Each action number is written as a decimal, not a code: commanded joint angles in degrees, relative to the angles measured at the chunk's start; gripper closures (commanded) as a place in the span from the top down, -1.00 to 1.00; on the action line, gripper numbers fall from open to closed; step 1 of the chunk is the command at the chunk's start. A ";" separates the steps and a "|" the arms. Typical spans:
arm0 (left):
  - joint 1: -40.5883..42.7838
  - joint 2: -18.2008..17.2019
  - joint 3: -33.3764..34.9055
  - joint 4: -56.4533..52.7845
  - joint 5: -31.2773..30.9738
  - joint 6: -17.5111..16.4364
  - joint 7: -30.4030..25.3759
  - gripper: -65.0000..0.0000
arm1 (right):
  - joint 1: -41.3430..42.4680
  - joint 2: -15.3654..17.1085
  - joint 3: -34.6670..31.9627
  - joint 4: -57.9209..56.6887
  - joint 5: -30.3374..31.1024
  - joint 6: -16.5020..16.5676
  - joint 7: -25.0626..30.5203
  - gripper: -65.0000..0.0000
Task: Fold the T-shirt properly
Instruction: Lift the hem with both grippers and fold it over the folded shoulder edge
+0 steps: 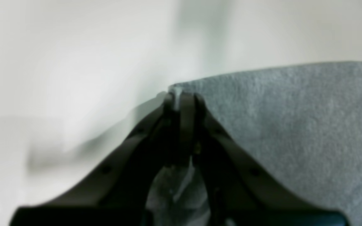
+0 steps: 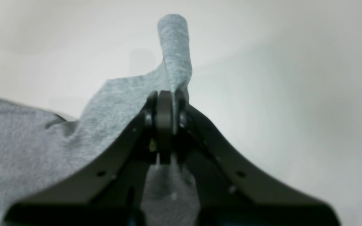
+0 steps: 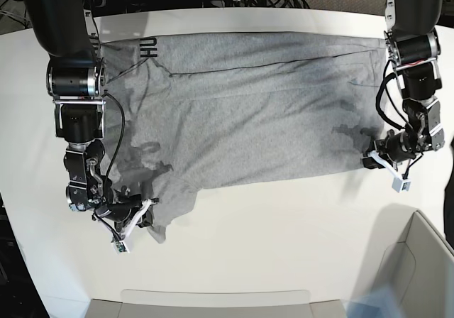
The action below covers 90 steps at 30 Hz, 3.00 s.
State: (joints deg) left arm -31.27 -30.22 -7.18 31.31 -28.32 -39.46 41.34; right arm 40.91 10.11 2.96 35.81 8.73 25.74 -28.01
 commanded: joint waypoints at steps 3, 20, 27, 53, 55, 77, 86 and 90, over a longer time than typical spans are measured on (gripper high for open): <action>-1.48 -2.09 -0.16 0.65 -0.12 -0.05 -0.16 -1.00 | -0.42 0.40 0.34 6.96 0.89 0.33 -0.43 -1.00; 5.02 -2.18 -12.20 21.92 0.23 -0.54 14.09 -1.00 | -10.71 0.66 0.60 26.03 0.98 0.24 -7.46 -1.00; 11.71 -0.16 -12.56 35.81 0.23 -0.54 19.54 -1.00 | -14.75 0.40 7.81 34.82 0.98 0.42 -12.12 -1.00; 31.49 2.48 -21.52 58.40 0.23 -0.54 25.87 -1.00 | -34.44 0.40 13.52 62.25 0.98 0.68 -22.32 -1.00; 31.49 3.54 -23.11 59.99 0.23 -0.54 28.15 -1.00 | -36.03 0.40 14.49 63.48 0.98 0.77 -22.32 -1.00; 42.65 5.56 -23.55 68.78 0.32 -0.54 30.17 -1.00 | -46.58 2.33 22.75 72.71 7.93 3.23 -28.91 -1.00; 45.82 5.56 -23.63 68.78 0.32 -0.54 29.47 -1.00 | -52.20 2.33 22.93 72.98 7.93 3.32 -28.47 -1.00; 46.08 5.73 -23.63 68.60 0.32 -0.54 29.47 -1.00 | -54.22 2.33 22.66 72.71 7.93 3.32 -28.39 -1.00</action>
State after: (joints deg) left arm 15.33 -23.49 -30.22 99.13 -28.05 -40.14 71.70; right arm -13.74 11.75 25.43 107.59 16.56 28.10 -57.41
